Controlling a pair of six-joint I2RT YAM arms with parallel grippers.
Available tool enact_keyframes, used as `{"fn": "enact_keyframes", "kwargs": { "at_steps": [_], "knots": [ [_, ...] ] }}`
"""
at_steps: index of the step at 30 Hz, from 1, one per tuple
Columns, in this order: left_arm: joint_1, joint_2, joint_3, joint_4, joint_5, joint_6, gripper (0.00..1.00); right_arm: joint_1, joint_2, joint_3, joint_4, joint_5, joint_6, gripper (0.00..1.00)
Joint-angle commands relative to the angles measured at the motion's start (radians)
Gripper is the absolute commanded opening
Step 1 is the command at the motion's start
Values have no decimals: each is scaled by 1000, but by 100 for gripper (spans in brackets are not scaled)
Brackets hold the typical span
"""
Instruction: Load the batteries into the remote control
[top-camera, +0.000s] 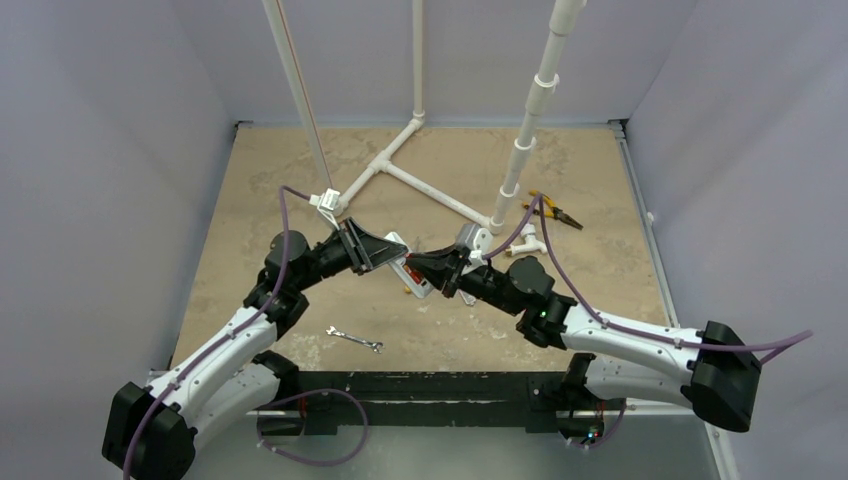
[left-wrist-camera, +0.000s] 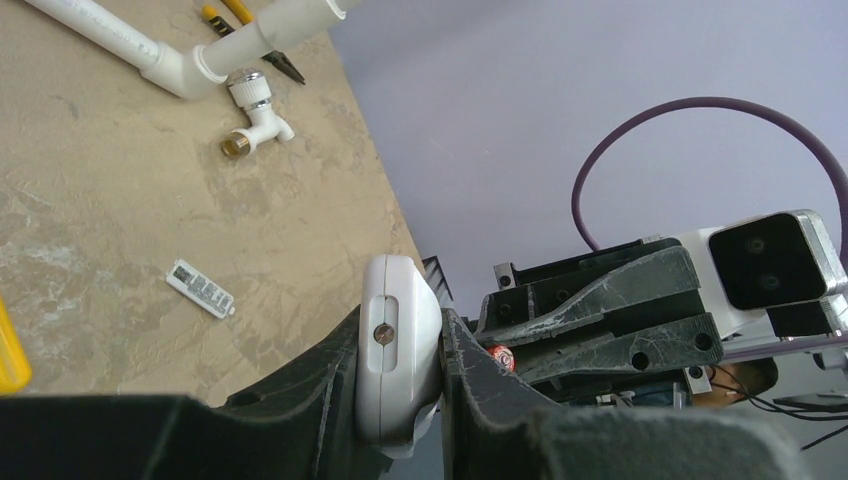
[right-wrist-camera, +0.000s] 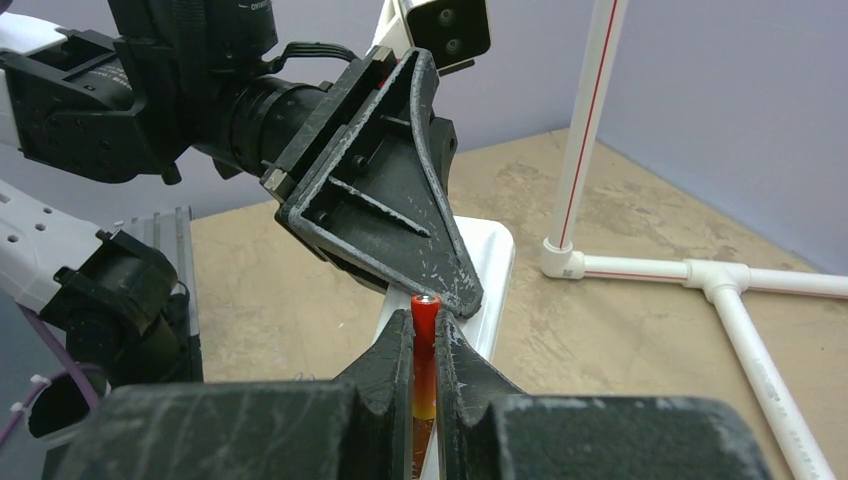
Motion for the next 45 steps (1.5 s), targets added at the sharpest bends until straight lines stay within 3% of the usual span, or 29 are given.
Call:
{"fn": "enact_keyframes", "kwargs": {
  "at_steps": [1,11,25,32,41,45],
  "knots": [
    [-5,-3,-12,113,22,-38,0,6,8,-10,23,17,8,0],
    [-4,29,-25,198,37,-99,0,7,-13,-53,-9,28,-15,0],
    [-5,29,-26,197,36,-104,0,7,-59,-71,-153,39,-130,0],
    [-5,32,-31,194,33,-97,0,7,-51,-68,-177,50,-160,21],
    [-5,39,-46,172,20,-88,0,7,-47,-70,-171,52,-180,28],
    [-5,54,-51,155,19,-75,0,6,-82,-75,-178,41,-183,36]
  ]
}}
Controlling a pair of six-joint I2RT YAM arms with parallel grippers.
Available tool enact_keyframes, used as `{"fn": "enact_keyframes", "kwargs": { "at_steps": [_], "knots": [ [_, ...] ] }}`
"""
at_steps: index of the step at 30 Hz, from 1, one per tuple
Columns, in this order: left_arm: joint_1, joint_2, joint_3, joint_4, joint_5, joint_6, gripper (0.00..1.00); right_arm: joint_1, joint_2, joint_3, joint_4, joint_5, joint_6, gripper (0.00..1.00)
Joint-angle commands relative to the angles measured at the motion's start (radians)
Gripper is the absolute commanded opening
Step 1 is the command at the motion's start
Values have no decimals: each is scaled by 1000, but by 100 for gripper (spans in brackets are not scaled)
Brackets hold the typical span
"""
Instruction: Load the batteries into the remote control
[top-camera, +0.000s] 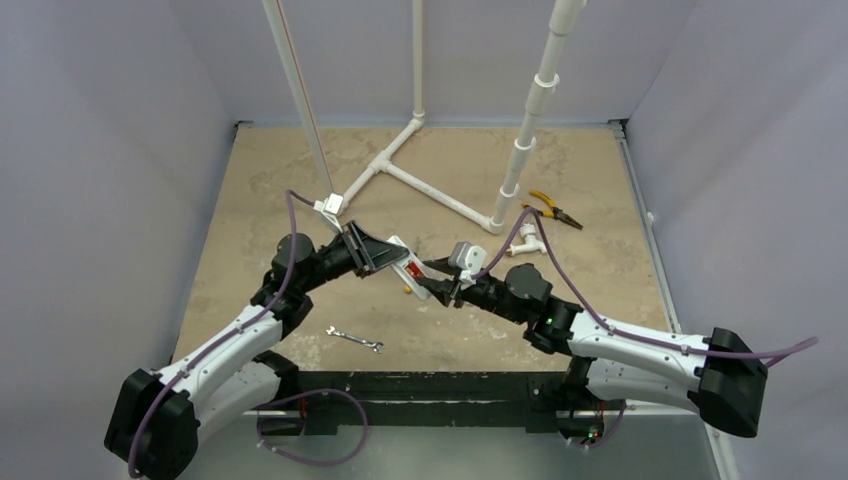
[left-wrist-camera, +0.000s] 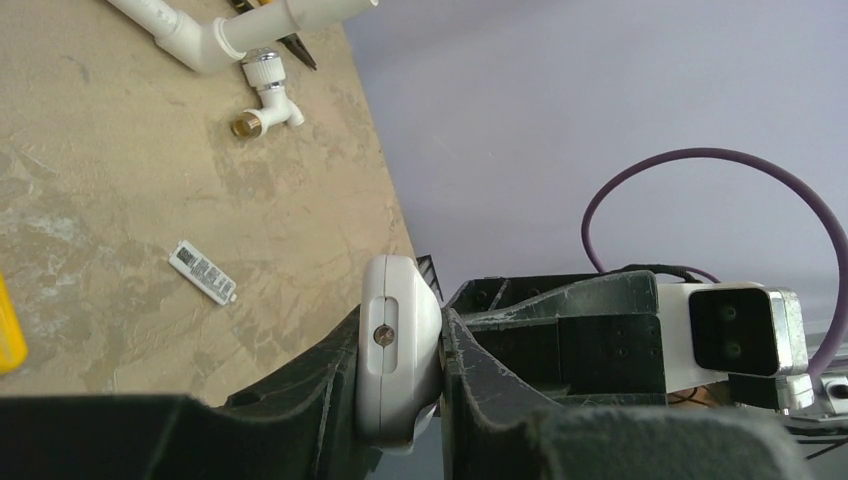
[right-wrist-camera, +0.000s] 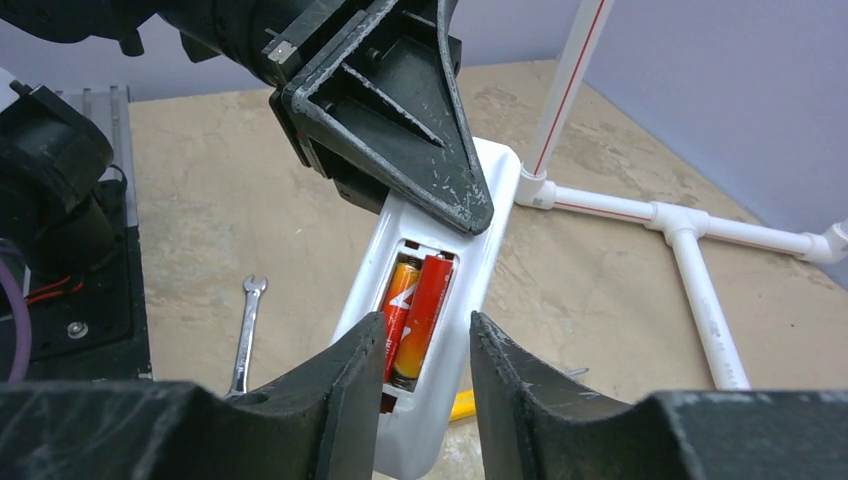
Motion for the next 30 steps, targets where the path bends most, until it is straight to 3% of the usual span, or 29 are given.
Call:
{"fn": "enact_keyframes", "kwargs": {
  "at_steps": [1,6,15,22,25,30],
  "knots": [
    [-5,11,-1,68,28,1,0,-4,-41,-15,-39,24,-31,40],
    [-5,67,-25,130,45,4,0,-4,-111,-24,-46,51,-60,59],
    [-8,124,-32,150,136,37,0,-7,-207,72,-251,176,-185,70],
    [-28,91,-51,98,156,74,0,-22,-278,97,-430,6,-309,60],
    [-42,96,-52,85,176,85,0,-77,-276,117,-504,-205,-324,58],
    [-60,107,-60,98,206,86,0,-188,-242,132,-464,-522,-276,55]
  ]
}}
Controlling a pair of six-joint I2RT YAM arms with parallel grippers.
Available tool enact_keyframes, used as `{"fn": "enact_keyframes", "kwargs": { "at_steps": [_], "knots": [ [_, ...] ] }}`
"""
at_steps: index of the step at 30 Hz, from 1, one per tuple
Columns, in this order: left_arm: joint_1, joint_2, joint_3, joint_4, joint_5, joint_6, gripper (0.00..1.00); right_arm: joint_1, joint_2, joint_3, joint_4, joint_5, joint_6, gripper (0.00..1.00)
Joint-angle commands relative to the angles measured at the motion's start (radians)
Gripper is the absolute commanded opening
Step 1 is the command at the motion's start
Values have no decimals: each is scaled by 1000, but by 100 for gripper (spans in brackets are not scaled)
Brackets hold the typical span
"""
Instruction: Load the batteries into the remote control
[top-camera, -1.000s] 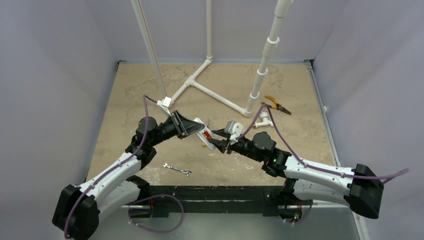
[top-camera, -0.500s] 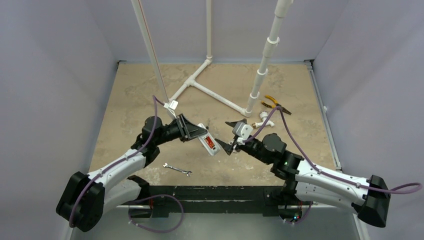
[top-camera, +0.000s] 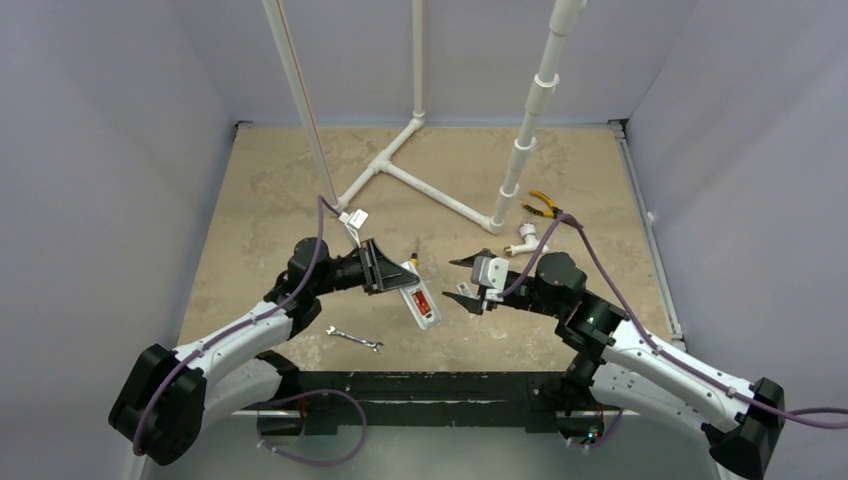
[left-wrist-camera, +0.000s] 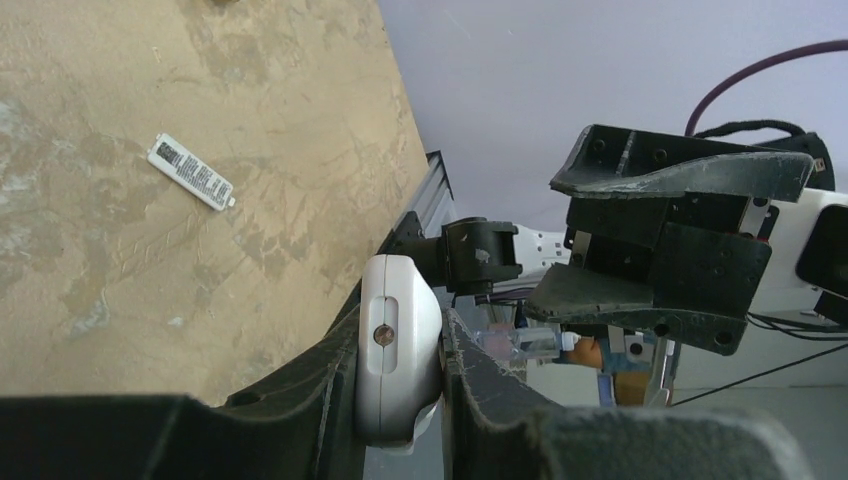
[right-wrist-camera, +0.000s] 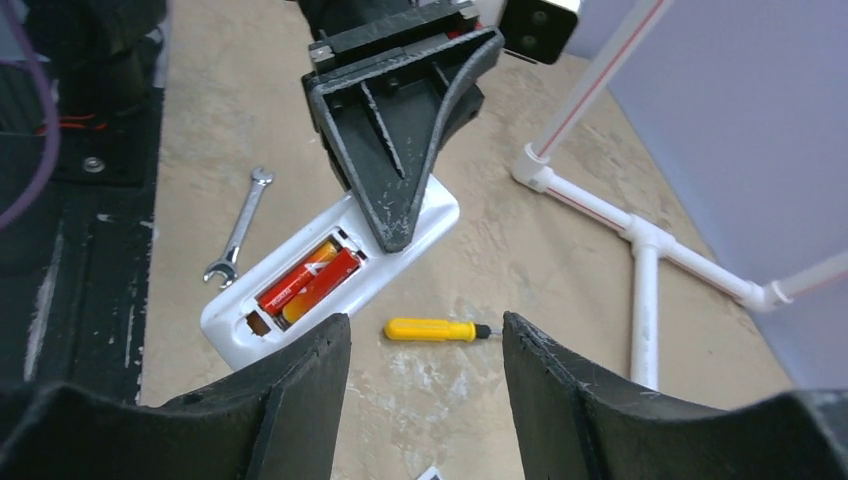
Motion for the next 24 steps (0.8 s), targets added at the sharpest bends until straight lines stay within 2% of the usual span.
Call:
{"fn": "enact_keyframes", "kwargs": {
  "at_steps": [1,7,12,16,20,24],
  "knots": [
    [-19,-4,-10,53,51,30,0,-68,40,64,13,-332,14,55],
    [-26,-7,-12,57,54,29,0,-83,170,116,45,-461,-42,53],
    [-27,-9,-15,67,54,22,0,-87,214,103,86,-610,-158,54],
    [-27,-6,-20,80,52,12,0,-88,236,81,123,-585,-195,40],
    [-27,2,-22,102,55,0,0,-88,261,80,122,-624,-218,33],
    [-27,9,-18,120,66,-4,0,-88,289,83,131,-635,-225,31]
  ]
}}
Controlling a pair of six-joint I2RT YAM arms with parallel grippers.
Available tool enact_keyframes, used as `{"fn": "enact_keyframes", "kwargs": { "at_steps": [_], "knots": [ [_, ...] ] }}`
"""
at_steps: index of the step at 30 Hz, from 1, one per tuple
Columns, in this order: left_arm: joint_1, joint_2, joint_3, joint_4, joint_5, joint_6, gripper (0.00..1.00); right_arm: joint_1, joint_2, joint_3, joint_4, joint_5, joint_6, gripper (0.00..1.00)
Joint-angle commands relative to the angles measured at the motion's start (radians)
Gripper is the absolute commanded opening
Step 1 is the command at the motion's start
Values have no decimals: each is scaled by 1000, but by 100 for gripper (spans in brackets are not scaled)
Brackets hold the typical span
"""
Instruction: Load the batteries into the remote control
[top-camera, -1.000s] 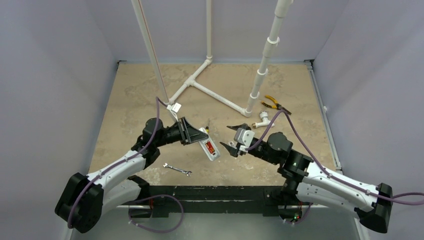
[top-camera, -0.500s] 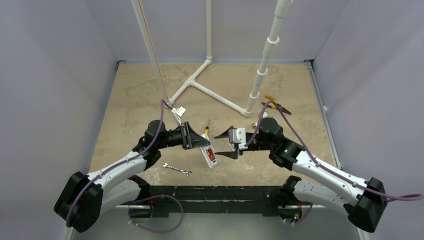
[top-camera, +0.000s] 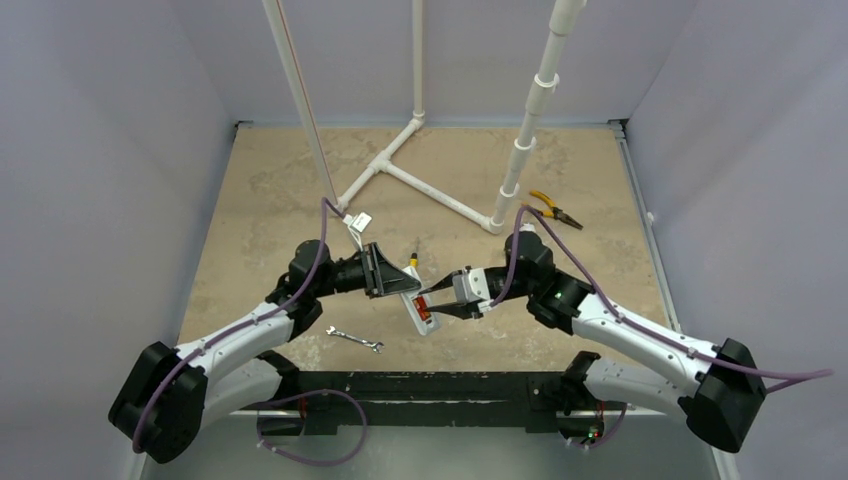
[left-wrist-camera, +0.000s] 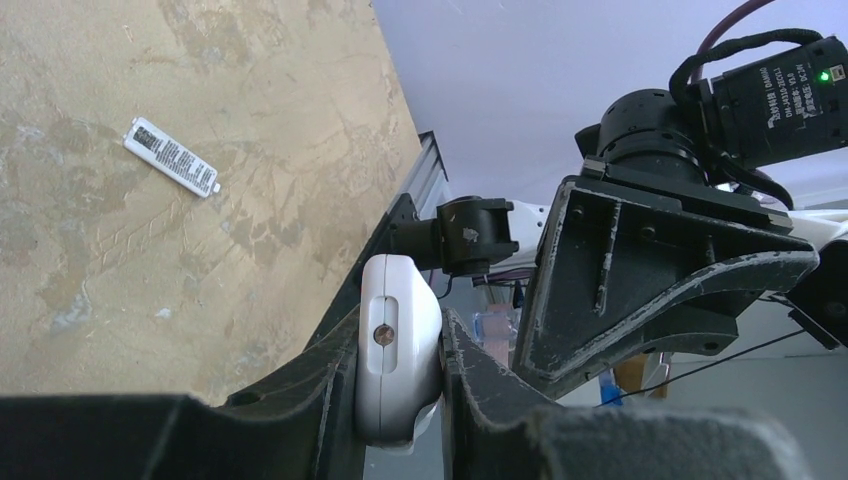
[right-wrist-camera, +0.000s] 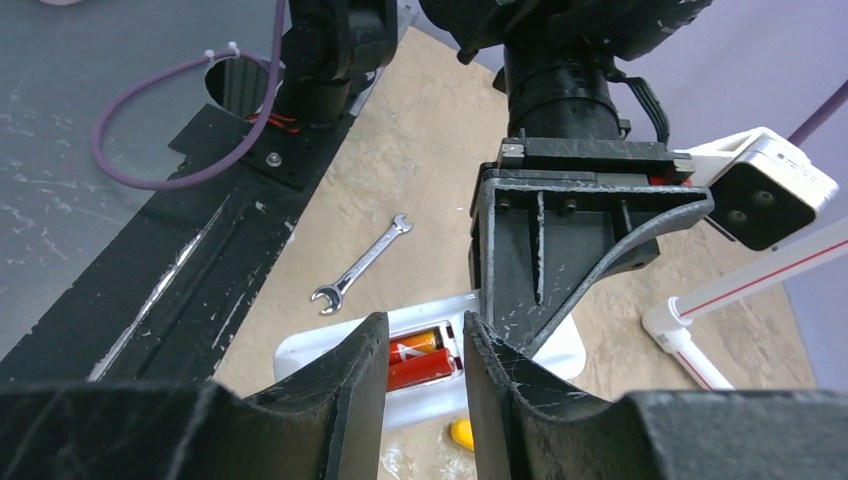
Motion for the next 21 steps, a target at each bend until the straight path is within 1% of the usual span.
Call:
{"fn": "enact_keyframes", "kwargs": {
  "at_steps": [1,13,21],
  "knots": [
    [-6,5,-3,93,30,-16,0,-5,28,9,45,-53,-36,31],
    [-6,-4,-3,94,24,-15,0,-5,70,21,21,-39,-71,28],
    [-9,-4,-2,94,23,-15,0,-5,82,33,0,-42,-79,22]
  ]
}}
